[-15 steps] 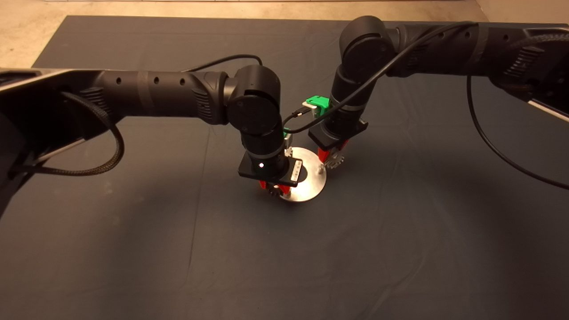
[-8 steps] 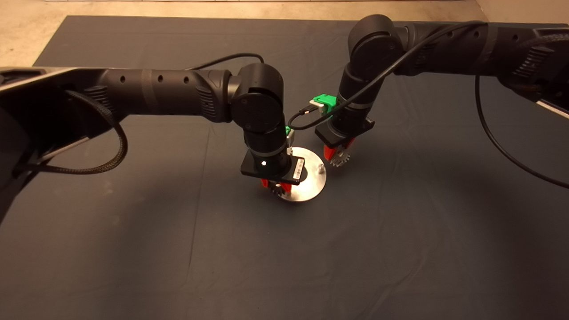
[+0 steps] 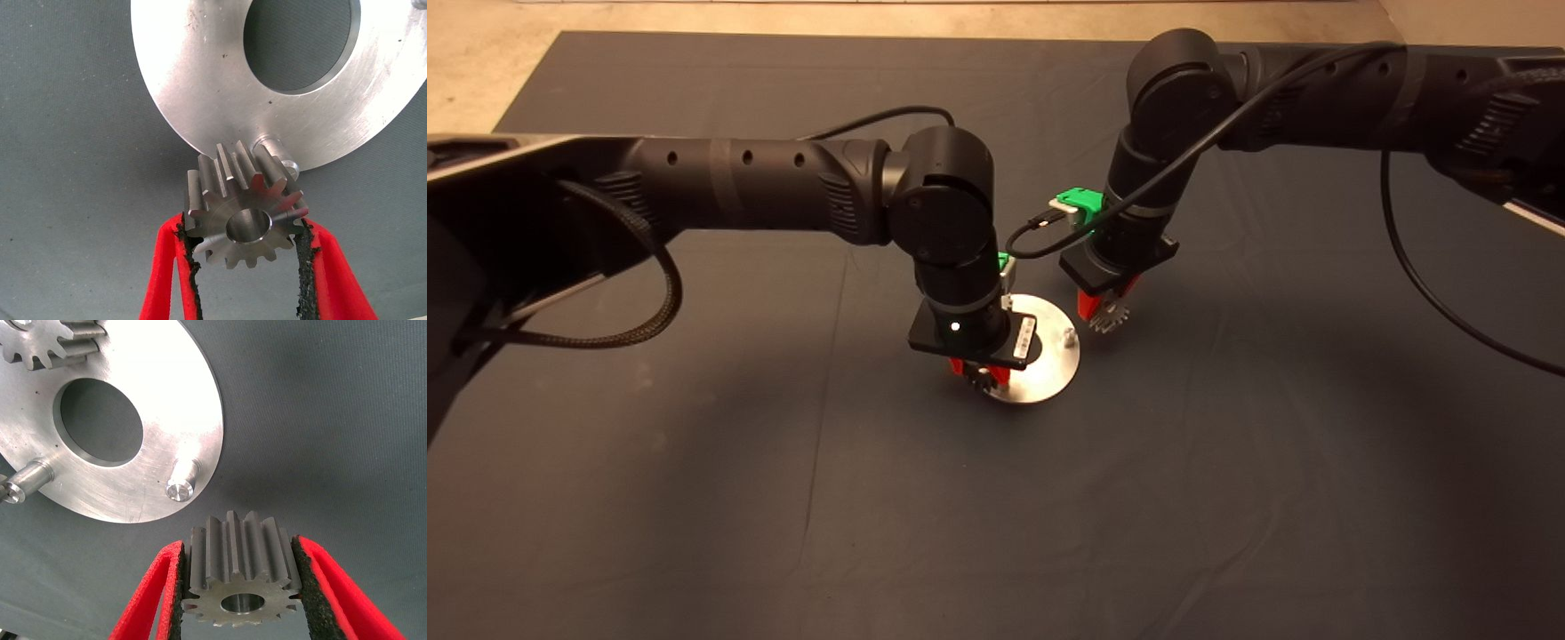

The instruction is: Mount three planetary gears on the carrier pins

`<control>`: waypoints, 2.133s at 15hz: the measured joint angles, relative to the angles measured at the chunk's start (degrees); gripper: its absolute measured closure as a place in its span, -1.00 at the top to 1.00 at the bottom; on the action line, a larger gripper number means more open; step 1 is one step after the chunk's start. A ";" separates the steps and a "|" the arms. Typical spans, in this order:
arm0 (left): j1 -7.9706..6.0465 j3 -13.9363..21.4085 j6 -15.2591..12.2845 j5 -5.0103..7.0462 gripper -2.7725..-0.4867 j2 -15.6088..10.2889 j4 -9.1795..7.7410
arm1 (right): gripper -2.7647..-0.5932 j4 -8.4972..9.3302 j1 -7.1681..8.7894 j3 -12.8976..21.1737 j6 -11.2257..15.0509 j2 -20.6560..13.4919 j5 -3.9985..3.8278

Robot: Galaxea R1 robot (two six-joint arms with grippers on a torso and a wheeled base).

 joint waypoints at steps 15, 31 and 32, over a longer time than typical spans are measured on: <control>0.07 0.05 -0.33 -1.88 -0.95 1.46 0.11 | -0.61 0.00 0.00 0.00 0.05 -0.39 0.04; 0.66 0.00 -0.26 -1.88 -0.95 1.62 0.09 | -0.61 0.00 0.00 0.00 0.13 -0.45 0.01; 0.66 -0.20 -0.26 -1.90 -0.95 1.65 0.04 | -0.61 0.00 0.00 0.00 0.11 -0.44 0.01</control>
